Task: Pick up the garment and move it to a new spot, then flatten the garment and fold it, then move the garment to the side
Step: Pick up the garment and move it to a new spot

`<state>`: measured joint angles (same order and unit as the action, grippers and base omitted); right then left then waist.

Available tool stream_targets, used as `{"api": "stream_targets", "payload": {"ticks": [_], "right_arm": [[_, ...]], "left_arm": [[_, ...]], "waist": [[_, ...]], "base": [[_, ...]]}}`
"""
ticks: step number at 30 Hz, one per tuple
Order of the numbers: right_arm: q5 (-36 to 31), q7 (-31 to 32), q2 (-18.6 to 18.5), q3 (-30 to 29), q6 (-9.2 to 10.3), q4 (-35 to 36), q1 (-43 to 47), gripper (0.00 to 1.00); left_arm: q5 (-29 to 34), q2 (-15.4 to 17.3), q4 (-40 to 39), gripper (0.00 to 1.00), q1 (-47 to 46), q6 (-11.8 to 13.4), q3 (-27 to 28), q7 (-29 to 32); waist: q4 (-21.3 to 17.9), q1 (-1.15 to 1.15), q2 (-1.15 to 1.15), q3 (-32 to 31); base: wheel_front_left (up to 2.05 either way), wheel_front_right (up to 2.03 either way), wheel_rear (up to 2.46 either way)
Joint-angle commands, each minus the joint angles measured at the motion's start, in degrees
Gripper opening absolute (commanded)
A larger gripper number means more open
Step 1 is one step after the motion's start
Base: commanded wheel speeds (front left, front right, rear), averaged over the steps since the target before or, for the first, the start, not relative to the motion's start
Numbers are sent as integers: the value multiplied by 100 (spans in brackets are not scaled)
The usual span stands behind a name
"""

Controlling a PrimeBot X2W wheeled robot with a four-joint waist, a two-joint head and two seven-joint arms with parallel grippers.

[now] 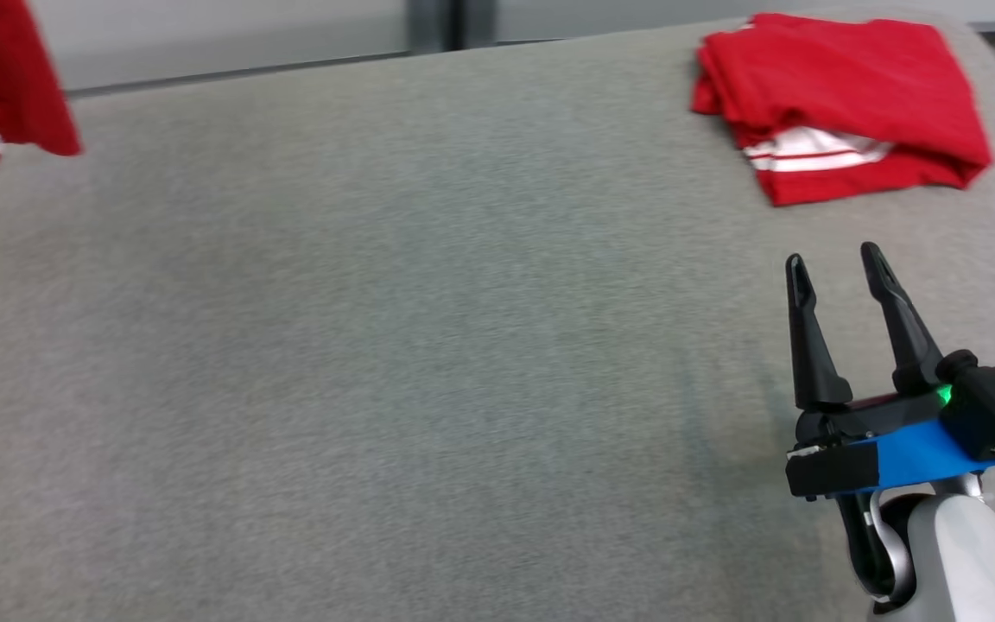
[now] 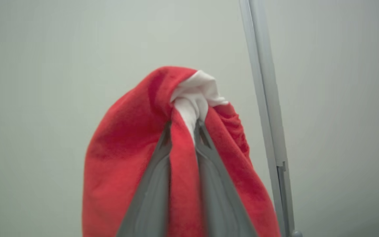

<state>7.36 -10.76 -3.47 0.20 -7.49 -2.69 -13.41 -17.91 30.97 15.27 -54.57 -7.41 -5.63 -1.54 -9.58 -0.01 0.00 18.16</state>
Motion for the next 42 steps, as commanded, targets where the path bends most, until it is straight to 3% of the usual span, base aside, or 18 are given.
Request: {"api": "stream_targets", "payload": {"ticks": [1, 8, 15, 22, 31, 39, 40, 41, 42], "right_arm": [[52, -65, 36, 35, 0, -63, -39, 100], [245, -262, 59, 189, 0, -350, -183, 100], [477, -391, 59, 347, 0, -596, -342, 100], [547, -430, 59, 412, 0, -703, -410, 100], [473, -445, 59, 378, 0, -774, -369, 100], [366, -448, 57, 328, 0, -810, -315, 100], [346, -448, 56, 303, 0, -821, -297, 100], [338, -447, 56, 295, 0, -832, -282, 100], [315, -448, 56, 282, 0, -848, -268, 100]], "left_arm": [[6, -72, -237, 0, -64, -2, -94, 105], [48, -455, -1267, 0, -125, 37, -638, 608], [3, -870, -1550, 0, 28, 26, -1278, 795], [-55, -969, -1289, 0, 466, 15, -1682, 702], [-135, -1185, -598, 0, 1805, 101, -2165, 291], [-353, -1651, 143, 0, 2719, 108, -2609, -154], [-356, -1725, 235, 34, 2768, 102, -2679, -221], [-350, -1792, 324, 100, 2825, 99, -2749, -277], [-329, -1865, 408, 100, 2867, 92, -2832, -322]], "waist": [[-275, 1, 0, -165], [-773, 1, 0, -101], [-1021, 1, 0, -53], [-1099, 1, 0, -24], [-938, 1, 0, -64], [-660, 1, 0, -182], [-616, 1, 0, -209], [-581, 1, 0, -234], [-536, 1, 0, -266]], "base": [[0, 0, 0], [0, 0, 0], [0, 0, 0], [0, 0, 0], [0, 0, 0], [0, 0, 0], [0, 0, 0], [0, 0, 0], [0, 0, 0]]}}
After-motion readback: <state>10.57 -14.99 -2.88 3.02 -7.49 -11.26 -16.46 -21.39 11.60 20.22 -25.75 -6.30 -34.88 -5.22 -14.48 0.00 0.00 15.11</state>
